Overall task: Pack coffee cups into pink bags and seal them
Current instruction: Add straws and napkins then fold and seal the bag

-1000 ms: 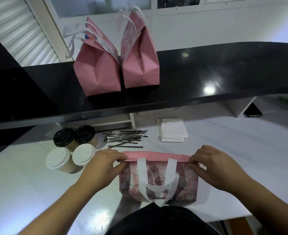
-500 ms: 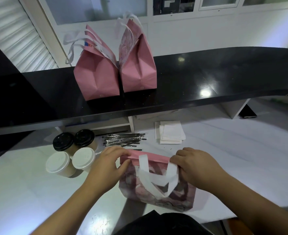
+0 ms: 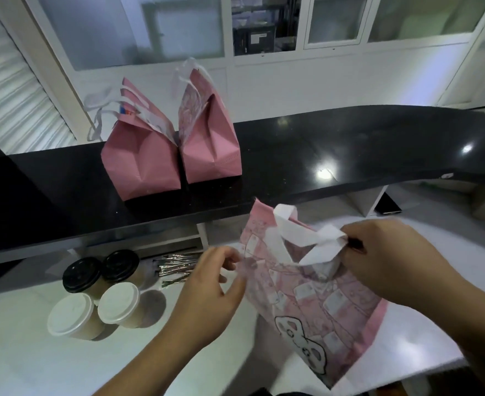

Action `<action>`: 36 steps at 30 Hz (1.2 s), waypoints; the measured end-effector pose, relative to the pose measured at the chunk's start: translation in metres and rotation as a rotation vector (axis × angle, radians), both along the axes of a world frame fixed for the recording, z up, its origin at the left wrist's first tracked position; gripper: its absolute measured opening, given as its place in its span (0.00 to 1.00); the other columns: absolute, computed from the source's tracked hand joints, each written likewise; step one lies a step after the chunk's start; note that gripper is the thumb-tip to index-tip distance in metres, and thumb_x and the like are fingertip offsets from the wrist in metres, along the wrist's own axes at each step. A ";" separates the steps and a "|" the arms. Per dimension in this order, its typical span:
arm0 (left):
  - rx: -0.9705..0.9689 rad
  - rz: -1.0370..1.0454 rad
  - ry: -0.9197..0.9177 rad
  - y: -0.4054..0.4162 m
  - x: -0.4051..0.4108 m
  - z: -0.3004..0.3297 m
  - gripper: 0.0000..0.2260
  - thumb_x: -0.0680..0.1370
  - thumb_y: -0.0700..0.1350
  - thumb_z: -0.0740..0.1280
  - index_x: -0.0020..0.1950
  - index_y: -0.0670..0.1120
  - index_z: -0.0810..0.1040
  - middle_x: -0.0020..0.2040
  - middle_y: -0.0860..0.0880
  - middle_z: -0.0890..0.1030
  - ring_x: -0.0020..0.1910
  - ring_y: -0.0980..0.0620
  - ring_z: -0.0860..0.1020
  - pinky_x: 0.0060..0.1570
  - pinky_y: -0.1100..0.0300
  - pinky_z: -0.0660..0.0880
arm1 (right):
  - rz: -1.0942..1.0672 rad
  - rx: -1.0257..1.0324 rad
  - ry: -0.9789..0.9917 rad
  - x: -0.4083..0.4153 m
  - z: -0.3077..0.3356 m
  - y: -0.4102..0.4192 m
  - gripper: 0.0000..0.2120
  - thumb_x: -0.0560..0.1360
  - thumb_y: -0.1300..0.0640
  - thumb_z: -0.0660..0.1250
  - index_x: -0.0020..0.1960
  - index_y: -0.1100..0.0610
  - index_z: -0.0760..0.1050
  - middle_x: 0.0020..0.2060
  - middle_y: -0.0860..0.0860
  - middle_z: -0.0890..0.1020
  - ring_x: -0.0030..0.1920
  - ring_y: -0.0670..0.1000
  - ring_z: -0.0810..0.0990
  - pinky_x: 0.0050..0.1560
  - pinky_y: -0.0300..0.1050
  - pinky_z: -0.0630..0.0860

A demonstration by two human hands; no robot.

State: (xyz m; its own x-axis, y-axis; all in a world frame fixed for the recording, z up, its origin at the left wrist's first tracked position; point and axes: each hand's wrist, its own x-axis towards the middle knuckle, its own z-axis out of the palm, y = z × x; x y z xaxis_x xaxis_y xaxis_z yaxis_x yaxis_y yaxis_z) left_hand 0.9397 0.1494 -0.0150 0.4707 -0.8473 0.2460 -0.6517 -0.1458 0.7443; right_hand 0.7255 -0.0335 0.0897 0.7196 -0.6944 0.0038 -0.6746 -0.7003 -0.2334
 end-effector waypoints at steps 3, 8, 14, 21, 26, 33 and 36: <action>-0.063 -0.101 0.041 -0.023 -0.019 0.019 0.10 0.78 0.57 0.65 0.58 0.68 0.72 0.58 0.66 0.74 0.60 0.61 0.76 0.52 0.71 0.73 | -0.076 -0.043 -0.069 -0.002 0.035 -0.016 0.13 0.78 0.46 0.64 0.36 0.48 0.77 0.28 0.45 0.79 0.28 0.47 0.78 0.28 0.41 0.77; -0.138 -0.202 -0.014 -0.066 -0.036 0.054 0.13 0.81 0.54 0.67 0.66 0.63 0.73 0.64 0.66 0.73 0.67 0.59 0.74 0.59 0.64 0.75 | -0.162 -0.210 -0.207 0.005 0.084 -0.056 0.17 0.78 0.46 0.65 0.34 0.52 0.79 0.24 0.48 0.79 0.26 0.51 0.78 0.27 0.52 0.80; -0.163 -0.225 0.044 -0.117 -0.033 0.083 0.19 0.80 0.52 0.67 0.69 0.67 0.71 0.67 0.68 0.71 0.68 0.66 0.72 0.59 0.75 0.69 | -0.197 -0.319 -0.326 0.047 0.116 -0.115 0.16 0.77 0.52 0.63 0.31 0.54 0.74 0.27 0.51 0.77 0.27 0.52 0.74 0.27 0.39 0.64; 0.046 -0.148 0.260 -0.178 -0.004 0.089 0.32 0.75 0.68 0.65 0.79 0.68 0.61 0.76 0.61 0.70 0.70 0.59 0.75 0.67 0.58 0.75 | -0.211 -0.295 -0.401 0.122 0.112 -0.174 0.12 0.77 0.54 0.63 0.36 0.57 0.73 0.31 0.54 0.77 0.31 0.56 0.77 0.31 0.46 0.74; 0.086 -0.033 0.314 -0.208 0.031 0.090 0.34 0.77 0.60 0.68 0.81 0.63 0.59 0.78 0.59 0.69 0.73 0.57 0.72 0.72 0.53 0.72 | -0.231 -0.290 -0.418 0.181 0.097 -0.207 0.15 0.77 0.58 0.65 0.33 0.55 0.66 0.30 0.52 0.72 0.29 0.52 0.71 0.27 0.40 0.62; 0.090 0.064 0.212 -0.234 0.068 0.094 0.33 0.78 0.59 0.66 0.82 0.56 0.62 0.70 0.61 0.75 0.70 0.55 0.74 0.61 0.64 0.73 | -0.204 -0.213 -0.448 0.246 0.087 -0.228 0.14 0.75 0.63 0.63 0.33 0.54 0.64 0.30 0.51 0.70 0.28 0.52 0.69 0.28 0.42 0.63; 0.087 0.114 0.193 -0.241 0.077 0.088 0.33 0.79 0.59 0.68 0.82 0.57 0.62 0.68 0.63 0.74 0.68 0.58 0.73 0.59 0.66 0.70 | -0.187 -0.198 -0.457 0.266 0.084 -0.232 0.14 0.74 0.64 0.62 0.33 0.54 0.64 0.30 0.50 0.71 0.28 0.51 0.69 0.28 0.41 0.64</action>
State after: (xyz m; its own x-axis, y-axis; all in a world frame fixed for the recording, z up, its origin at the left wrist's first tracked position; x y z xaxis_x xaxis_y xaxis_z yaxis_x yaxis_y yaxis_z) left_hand 1.0162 -0.0920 0.0732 0.5954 -0.8003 0.0704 -0.4742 -0.2794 0.8350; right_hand 0.9918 -0.2651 0.1739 0.4780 -0.7647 0.4321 -0.6525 -0.6385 -0.4082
